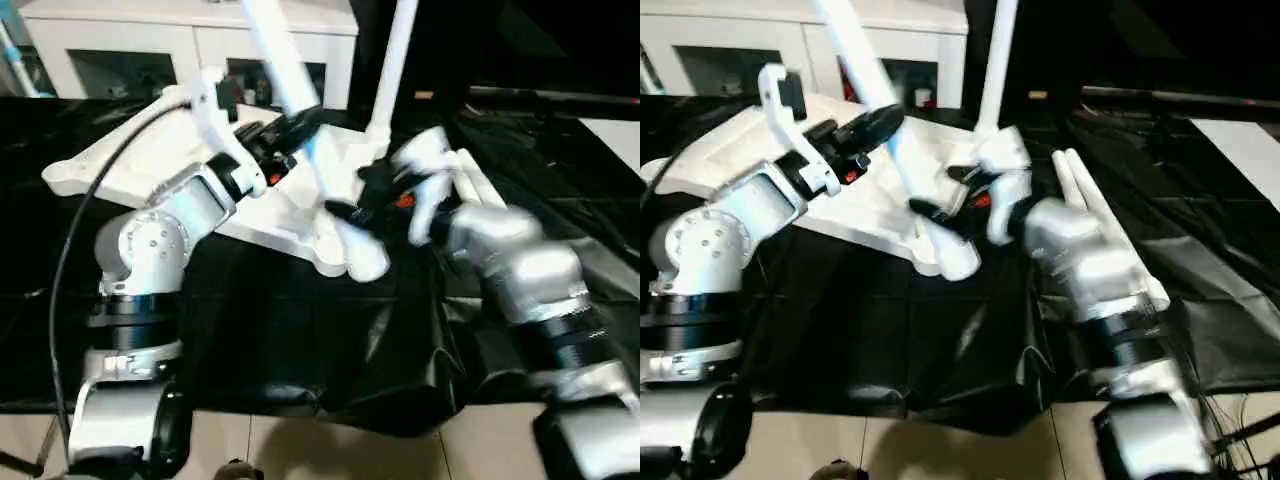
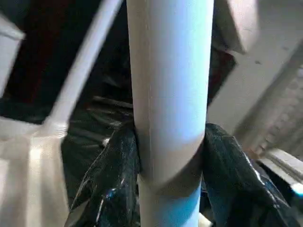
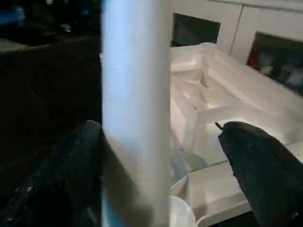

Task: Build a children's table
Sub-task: Pick table leg

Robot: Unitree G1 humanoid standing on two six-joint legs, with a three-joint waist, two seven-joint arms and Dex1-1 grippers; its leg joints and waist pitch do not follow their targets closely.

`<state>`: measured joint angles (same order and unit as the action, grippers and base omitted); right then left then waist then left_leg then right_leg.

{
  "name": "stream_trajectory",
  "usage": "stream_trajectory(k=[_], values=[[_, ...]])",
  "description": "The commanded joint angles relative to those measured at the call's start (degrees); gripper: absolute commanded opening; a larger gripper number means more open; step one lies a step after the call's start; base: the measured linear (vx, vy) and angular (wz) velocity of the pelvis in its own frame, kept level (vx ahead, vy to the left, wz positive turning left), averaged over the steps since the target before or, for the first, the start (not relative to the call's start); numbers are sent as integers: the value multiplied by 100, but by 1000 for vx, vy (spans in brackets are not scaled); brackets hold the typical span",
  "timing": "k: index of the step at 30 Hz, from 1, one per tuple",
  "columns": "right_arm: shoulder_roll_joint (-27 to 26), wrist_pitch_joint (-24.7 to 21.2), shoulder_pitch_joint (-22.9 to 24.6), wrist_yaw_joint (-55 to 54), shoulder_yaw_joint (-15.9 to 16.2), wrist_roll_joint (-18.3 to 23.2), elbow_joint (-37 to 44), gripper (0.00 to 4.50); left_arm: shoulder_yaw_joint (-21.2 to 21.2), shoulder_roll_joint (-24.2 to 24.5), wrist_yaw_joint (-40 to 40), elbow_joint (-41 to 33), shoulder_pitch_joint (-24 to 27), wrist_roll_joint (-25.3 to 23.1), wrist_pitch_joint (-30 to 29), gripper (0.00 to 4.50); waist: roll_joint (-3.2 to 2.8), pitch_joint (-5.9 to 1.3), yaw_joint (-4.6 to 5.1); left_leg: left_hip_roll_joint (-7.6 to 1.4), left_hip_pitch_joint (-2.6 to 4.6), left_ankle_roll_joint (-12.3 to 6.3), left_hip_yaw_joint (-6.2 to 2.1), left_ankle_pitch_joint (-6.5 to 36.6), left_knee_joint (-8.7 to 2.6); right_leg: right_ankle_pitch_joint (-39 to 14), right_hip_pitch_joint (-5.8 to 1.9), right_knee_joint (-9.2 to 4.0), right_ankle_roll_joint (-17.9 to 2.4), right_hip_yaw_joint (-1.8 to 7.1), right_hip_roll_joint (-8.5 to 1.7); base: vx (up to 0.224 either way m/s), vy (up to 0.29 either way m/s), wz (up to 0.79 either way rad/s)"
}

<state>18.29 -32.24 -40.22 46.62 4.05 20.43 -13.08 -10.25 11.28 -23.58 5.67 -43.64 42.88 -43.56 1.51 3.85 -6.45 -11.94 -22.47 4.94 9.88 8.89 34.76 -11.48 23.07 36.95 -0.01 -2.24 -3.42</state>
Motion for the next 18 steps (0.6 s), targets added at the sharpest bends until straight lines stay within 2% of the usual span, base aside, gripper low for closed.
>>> stream_trajectory(k=[1,2,3,5,6,10,18], values=[[191,-495,-130,343,-167,311,64,424,163,47,-219,-200,-196,36,-129,172,37,-471,-19,-62,126,-106,16,726,-338,-218,-333,-381,-1197,205,-325,0,0,0],[197,-514,-132,356,-169,322,64,424,165,48,-226,-203,-196,35,-131,172,39,-470,-22,-58,116,-105,19,713,-339,-220,-338,-385,-1188,207,-330,0,0,0],[289,-742,-138,624,-169,521,71,424,181,45,-259,-235,-207,55,-152,172,45,-471,-29,-55,111,-90,19,688,-340,-208,-338,-385,-1177,203,-327,0,0,0],[314,-854,-138,702,-165,595,69,424,204,55,-287,-243,-211,54,-153,172,52,-473,-39,-55,105,-84,16,704,-338,-251,-341,-388,-1160,200,-336,0,0,0],[362,-1061,-121,849,-144,722,82,424,267,72,-336,-276,-210,34,-144,172,54,-473,-34,-51,105,-68,15,705,-339,-289,-338,-394,-1147,197,-331,0,0,0],[455,-1315,-42,1018,-53,815,129,424,394,112,-493,-372,-202,42,-210,172,52,-480,-42,-62,105,-21,11,658,-338,-322,-335,-388,-1147,193,-344,0,0,0],[586,-1378,52,1153,66,764,285,424,584,240,-743,-416,-207,-99,-154,172,38,-476,-43,-55,105,30,9,704,-341,-382,-334,-399,-1113,192,-336,0,0,0]])
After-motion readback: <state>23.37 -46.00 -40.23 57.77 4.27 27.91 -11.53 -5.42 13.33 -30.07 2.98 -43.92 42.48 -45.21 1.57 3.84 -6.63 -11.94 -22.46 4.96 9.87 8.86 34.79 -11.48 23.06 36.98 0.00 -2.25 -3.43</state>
